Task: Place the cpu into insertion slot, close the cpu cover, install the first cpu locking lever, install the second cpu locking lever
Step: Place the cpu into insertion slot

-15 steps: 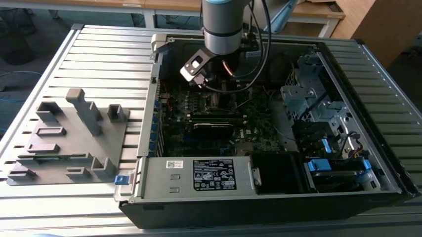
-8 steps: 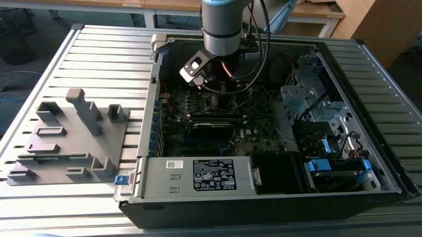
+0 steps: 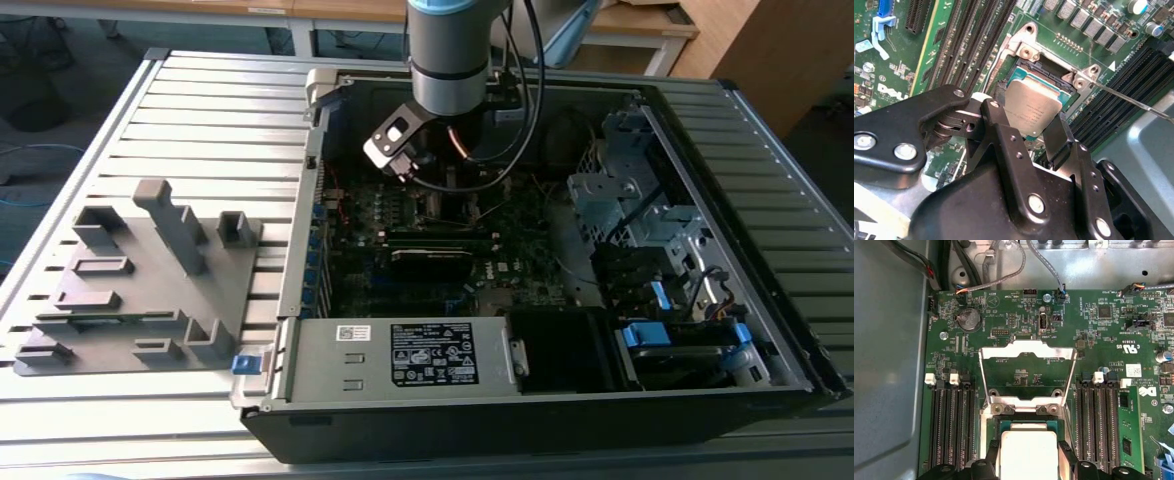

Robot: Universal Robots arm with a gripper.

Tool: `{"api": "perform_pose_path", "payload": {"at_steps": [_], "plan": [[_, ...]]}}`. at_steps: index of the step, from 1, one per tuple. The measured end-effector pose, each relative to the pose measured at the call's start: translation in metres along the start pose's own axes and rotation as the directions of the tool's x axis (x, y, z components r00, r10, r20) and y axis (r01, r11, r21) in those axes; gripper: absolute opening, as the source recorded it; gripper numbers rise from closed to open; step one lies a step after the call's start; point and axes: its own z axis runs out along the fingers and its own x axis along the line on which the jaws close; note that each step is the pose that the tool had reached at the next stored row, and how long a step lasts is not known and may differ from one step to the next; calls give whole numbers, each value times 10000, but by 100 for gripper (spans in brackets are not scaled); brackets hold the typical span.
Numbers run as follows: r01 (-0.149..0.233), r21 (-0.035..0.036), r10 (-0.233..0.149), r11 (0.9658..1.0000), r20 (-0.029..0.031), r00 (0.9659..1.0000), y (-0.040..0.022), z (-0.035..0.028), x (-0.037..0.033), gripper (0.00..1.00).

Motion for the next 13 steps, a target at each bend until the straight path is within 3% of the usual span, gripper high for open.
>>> {"api": "perform_pose_path", "payload": {"at_steps": [13], "plan": [[-2, -3, 2, 10000, -4, 10000, -14, 33, 4, 54]]}}
